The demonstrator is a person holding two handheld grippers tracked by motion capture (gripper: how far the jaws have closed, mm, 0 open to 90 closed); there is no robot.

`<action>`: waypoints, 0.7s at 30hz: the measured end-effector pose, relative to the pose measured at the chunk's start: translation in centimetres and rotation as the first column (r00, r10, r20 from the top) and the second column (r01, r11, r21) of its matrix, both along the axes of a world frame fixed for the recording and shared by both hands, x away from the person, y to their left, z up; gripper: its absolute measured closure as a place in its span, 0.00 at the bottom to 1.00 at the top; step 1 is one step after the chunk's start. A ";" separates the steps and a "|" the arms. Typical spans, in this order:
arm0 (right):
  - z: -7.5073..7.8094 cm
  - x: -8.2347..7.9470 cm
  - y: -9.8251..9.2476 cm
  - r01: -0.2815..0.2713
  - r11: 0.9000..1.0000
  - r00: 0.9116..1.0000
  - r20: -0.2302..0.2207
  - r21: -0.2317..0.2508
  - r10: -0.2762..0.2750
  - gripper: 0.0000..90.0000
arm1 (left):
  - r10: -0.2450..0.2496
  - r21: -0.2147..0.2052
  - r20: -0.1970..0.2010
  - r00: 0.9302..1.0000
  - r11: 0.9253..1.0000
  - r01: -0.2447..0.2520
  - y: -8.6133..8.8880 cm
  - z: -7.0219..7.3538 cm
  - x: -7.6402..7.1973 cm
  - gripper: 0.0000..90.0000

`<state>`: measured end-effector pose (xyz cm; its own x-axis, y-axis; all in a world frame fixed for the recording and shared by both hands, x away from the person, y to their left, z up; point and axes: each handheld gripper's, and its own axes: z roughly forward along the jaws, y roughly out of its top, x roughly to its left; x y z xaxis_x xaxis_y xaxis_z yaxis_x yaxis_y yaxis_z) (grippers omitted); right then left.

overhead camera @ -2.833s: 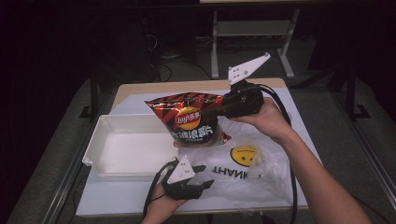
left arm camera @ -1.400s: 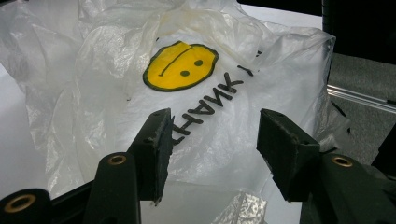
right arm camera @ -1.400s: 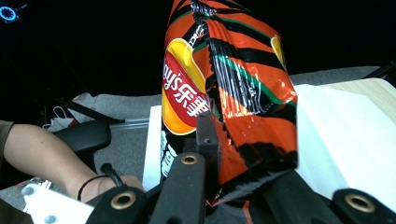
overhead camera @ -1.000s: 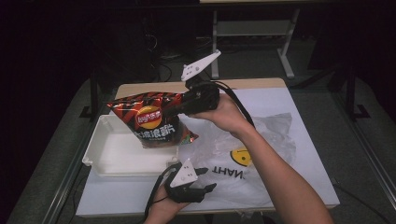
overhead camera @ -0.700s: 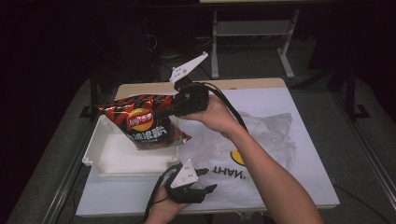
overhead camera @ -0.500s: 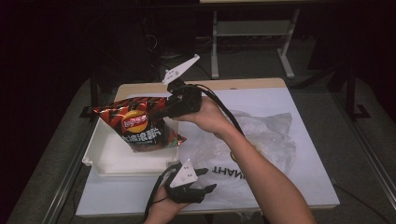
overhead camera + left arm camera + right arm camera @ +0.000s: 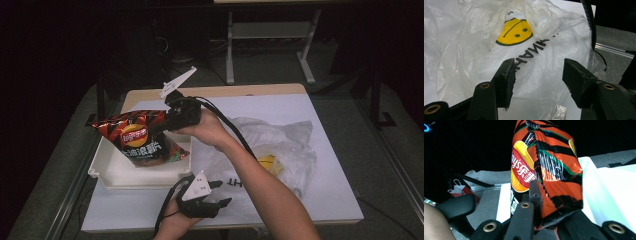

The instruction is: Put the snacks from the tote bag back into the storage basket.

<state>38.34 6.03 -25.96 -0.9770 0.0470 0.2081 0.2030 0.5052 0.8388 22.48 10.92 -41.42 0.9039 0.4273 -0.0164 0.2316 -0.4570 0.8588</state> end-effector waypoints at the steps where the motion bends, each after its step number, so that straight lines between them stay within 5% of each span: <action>1: -0.1 0.1 0.1 -0.002 1.000 1.000 -0.013 0.009 0.002 0.96 | -0.001 0.004 0.000 1.000 1.000 0.001 0.0 0.0 0.0 0.48; 9: -0.9 0.2 0.7 -0.001 1.000 1.000 -0.018 -0.014 0.000 0.96 | -0.004 0.027 0.011 1.000 1.000 0.004 0.2 0.1 0.1 0.48; 21: -2.7 0.8 1.0 0.017 1.000 0.999 -0.045 -0.016 -0.017 0.95 | 0.009 0.002 0.003 1.000 1.000 -0.009 0.2 -0.3 0.2 0.48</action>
<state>39.12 7.04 -28.62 -0.9656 0.0671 0.2512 0.2493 0.5145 0.8205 22.69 11.07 -41.74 0.9000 0.4358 -0.0125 0.2332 -0.4570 0.8584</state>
